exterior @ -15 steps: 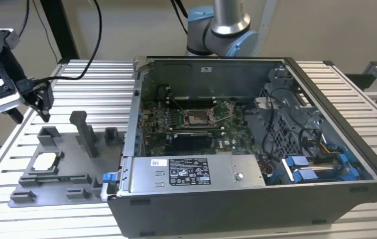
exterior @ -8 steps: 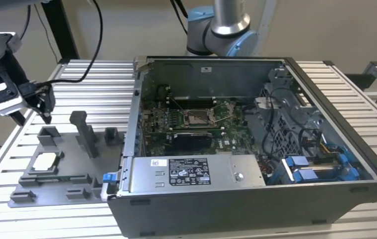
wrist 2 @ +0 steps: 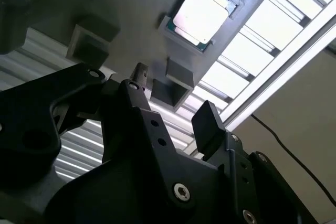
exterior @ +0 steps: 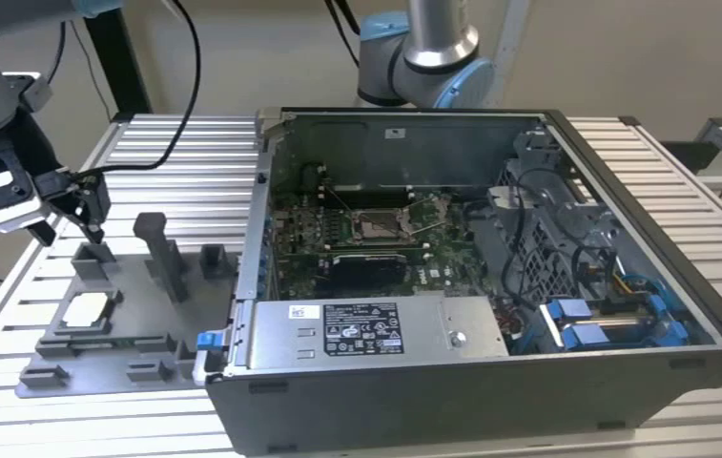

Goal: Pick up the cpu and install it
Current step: 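Reach for the cpu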

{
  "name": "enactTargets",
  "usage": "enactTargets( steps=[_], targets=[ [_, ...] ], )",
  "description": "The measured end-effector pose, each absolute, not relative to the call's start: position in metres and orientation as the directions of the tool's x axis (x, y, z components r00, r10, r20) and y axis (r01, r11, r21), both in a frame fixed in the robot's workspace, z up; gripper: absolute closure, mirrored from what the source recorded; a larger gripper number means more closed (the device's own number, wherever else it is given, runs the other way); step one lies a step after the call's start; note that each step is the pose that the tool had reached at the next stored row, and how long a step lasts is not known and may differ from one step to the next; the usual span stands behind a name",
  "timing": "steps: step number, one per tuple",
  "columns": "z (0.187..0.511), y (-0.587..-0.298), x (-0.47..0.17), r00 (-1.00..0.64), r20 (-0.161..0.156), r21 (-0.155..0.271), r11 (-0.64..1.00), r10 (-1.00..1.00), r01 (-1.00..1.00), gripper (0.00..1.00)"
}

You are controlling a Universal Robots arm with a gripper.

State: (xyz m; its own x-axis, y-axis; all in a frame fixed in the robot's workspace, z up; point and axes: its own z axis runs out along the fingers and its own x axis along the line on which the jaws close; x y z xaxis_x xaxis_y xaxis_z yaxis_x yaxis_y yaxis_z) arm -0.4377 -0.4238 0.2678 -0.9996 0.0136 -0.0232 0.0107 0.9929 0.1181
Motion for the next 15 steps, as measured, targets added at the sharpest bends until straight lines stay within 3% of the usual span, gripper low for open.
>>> enactTargets(
  steps=[15],
  targets=[
    [0.2602, -0.4261, -0.4349, -1.0, -0.012, 0.115, 0.993, 0.008, 0.006, 0.0]
  ],
)
